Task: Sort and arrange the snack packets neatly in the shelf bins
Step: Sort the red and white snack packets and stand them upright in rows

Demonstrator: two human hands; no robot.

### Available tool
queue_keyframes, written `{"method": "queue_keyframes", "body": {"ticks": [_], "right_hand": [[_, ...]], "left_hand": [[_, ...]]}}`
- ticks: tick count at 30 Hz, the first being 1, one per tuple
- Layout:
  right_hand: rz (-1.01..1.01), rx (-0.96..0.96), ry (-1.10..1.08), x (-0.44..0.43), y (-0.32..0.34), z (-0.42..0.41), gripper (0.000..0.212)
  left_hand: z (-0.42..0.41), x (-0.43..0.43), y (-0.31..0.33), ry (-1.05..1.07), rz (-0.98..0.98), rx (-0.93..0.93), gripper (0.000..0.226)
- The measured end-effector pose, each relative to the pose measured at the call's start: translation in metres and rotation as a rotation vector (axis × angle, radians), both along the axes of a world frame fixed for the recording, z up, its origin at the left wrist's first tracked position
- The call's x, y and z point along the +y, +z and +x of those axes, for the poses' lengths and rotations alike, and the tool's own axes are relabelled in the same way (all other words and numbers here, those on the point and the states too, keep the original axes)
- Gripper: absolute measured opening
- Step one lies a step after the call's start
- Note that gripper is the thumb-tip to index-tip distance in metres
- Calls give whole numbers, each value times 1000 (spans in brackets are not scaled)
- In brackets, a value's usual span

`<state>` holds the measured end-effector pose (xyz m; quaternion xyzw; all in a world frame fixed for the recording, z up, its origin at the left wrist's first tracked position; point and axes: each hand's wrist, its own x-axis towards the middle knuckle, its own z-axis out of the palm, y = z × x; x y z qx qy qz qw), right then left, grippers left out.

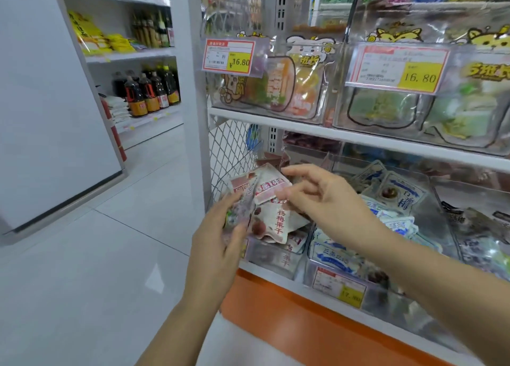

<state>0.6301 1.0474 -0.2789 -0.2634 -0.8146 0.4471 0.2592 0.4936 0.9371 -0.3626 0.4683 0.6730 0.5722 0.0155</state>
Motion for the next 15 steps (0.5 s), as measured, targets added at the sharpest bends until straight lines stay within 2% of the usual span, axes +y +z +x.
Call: {"method": "queue_keyframes", "body": {"ticks": [4,6,9,11,15], "right_hand": [[481,-502,168,25,-10,-15,23],[653,-677,305,34,-23,-32,22],[839,-823,451,45,-42,-54,24],[928,-916,491,52,-48,-63,39],[1065,-979,507,63,-49,-76,68]], "left_hand": [[16,-11,-13,79,76,-210,39],[20,-10,-19,89,97,-293,38],[20,-6,-27,97,76,-300,32],[17,-4,-29,113,70,-290,34],[10,-3,-30,151,103,-280,41]]}}
